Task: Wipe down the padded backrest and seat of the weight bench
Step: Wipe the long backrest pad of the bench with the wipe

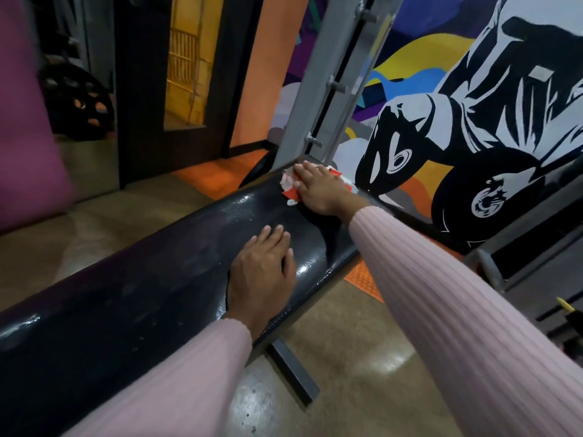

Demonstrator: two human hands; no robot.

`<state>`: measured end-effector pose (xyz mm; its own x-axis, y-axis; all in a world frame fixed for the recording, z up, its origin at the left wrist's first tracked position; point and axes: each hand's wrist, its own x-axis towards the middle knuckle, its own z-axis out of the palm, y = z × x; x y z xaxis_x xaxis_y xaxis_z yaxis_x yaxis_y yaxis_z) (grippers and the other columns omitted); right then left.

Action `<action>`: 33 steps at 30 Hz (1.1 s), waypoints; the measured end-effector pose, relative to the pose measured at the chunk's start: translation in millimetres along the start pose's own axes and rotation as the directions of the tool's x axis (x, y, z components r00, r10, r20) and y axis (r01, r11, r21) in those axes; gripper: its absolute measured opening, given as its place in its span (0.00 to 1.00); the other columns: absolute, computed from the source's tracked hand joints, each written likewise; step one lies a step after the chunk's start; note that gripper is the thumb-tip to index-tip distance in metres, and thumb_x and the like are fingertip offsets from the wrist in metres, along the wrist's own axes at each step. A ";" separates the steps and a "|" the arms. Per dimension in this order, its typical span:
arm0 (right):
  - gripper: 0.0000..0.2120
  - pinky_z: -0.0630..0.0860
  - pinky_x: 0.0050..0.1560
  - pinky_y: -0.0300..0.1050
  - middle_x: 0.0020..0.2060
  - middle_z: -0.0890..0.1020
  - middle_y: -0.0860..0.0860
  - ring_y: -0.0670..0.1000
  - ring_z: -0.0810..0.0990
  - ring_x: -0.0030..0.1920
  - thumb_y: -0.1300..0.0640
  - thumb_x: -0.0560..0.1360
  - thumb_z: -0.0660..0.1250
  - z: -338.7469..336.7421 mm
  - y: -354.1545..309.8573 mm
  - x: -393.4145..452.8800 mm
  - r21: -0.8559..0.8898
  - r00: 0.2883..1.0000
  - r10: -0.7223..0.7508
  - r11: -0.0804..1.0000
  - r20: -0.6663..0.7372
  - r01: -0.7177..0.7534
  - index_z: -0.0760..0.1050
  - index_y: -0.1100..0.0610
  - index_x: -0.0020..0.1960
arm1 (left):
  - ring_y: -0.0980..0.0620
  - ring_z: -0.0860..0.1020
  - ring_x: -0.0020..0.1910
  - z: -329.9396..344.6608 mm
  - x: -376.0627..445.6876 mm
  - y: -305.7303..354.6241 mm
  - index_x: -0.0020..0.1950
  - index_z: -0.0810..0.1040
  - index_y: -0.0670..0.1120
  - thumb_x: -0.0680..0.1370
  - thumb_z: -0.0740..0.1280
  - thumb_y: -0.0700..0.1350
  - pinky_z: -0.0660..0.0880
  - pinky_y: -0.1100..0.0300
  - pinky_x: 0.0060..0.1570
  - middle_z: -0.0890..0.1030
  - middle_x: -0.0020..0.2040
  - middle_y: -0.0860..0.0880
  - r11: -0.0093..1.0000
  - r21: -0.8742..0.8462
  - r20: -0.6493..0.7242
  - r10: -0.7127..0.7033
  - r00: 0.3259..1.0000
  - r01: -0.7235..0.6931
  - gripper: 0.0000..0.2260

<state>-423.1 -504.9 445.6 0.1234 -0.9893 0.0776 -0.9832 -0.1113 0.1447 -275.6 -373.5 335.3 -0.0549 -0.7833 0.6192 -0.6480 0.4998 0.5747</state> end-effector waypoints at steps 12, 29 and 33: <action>0.21 0.62 0.71 0.54 0.72 0.67 0.56 0.59 0.65 0.71 0.47 0.81 0.53 -6.1 16.0 12.0 0.139 0.996 0.011 0.990 -0.087 0.001 0.65 0.53 0.71 | 0.48 0.74 0.65 1.2 -0.5 -1.3 0.61 0.79 0.42 0.78 0.54 0.49 0.68 0.53 0.65 0.79 0.62 0.46 1.000 0.000 0.007 -0.001 1.000 0.001 0.20; 0.24 0.51 0.74 0.61 0.77 0.57 0.47 0.56 0.53 0.76 0.46 0.80 0.49 -7.1 -22.6 9.5 0.002 0.997 -0.080 0.997 0.015 0.080 0.57 0.45 0.76 | 0.47 0.74 0.65 2.2 -0.8 -2.1 0.61 0.80 0.42 0.78 0.56 0.48 0.69 0.52 0.65 0.79 0.62 0.45 1.000 -0.011 0.001 0.007 1.000 -0.007 0.19; 0.22 0.46 0.76 0.54 0.77 0.57 0.45 0.53 0.51 0.77 0.46 0.82 0.50 2.5 -4.1 -14.1 0.037 0.977 -0.215 0.976 0.016 0.214 0.56 0.43 0.76 | 0.48 0.72 0.67 0.5 -0.3 -0.8 0.63 0.78 0.43 0.78 0.55 0.49 0.67 0.53 0.66 0.77 0.65 0.46 1.000 0.019 0.023 0.016 1.000 -0.017 0.20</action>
<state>-421.2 -490.7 441.4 0.3295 -0.9437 0.0288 -0.9382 -0.3239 0.1216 -275.4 -373.8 334.4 -0.0826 -0.7831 0.6164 -0.6614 0.5058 0.5539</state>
